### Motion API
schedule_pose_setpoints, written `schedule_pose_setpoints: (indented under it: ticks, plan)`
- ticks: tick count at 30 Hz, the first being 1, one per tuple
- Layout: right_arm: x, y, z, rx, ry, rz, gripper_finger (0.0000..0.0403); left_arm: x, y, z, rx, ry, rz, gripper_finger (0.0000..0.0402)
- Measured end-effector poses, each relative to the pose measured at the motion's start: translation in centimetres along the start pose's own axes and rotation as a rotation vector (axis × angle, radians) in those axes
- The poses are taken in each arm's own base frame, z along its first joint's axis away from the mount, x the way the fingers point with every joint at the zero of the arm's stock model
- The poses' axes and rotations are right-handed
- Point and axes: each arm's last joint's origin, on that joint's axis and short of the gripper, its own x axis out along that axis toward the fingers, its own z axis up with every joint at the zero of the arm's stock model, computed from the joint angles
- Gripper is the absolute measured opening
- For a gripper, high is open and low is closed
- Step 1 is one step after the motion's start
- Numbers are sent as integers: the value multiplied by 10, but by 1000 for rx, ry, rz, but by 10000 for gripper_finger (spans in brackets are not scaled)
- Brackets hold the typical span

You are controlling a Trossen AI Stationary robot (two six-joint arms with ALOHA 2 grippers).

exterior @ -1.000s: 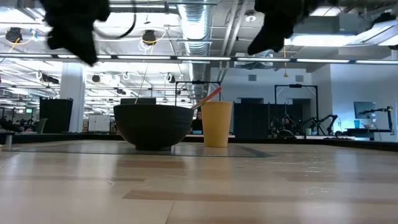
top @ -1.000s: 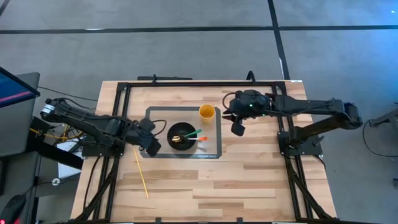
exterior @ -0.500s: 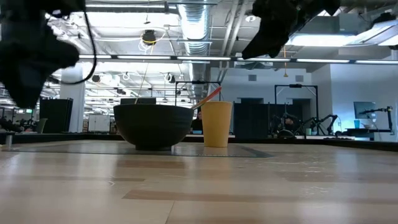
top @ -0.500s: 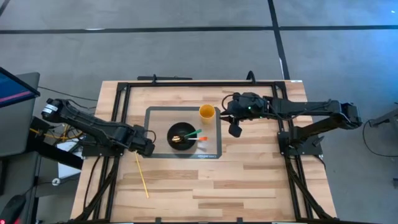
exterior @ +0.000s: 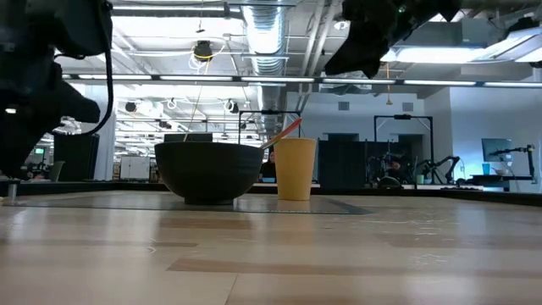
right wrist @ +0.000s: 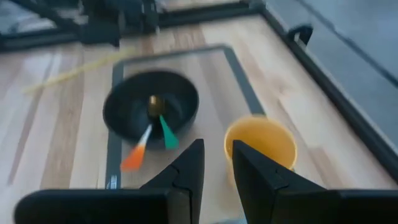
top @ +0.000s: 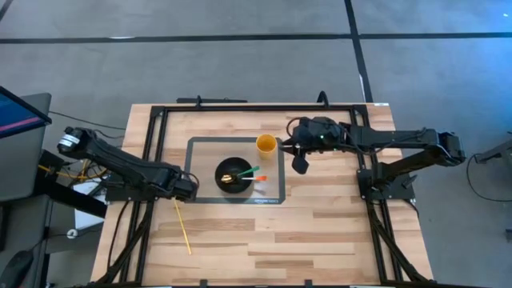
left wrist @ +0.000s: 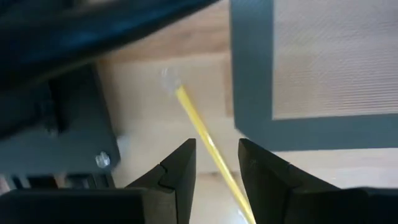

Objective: Pick & Place Utensil
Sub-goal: Put the yellow straw into the yellow cup on the transparent mat

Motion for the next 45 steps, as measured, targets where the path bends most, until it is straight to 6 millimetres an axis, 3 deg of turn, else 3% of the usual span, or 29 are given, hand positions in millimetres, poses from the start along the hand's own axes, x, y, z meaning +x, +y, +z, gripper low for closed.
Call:
schedule_pose_setpoints:
  ticks: [5,9,24,29,37,45]
  plan:
    - [-1,-2,14,7,-141,-2,77,9,-6,-5,-71,108,75,121]
    - [-2,-4,22,10,-229,-6,77,17,-11,-5,-88,95,117,121]
    - [-1,-16,16,30,-164,-48,77,36,-24,-7,-165,57,174,118]
    - [-1,-16,16,30,-159,-49,77,36,-25,-7,-149,55,162,89]
    - [-1,-15,16,29,-159,-46,77,36,-26,-12,-110,20,128,10]
    - [-1,-15,16,29,-159,-46,77,36,-26,-21,-54,-11,109,6]
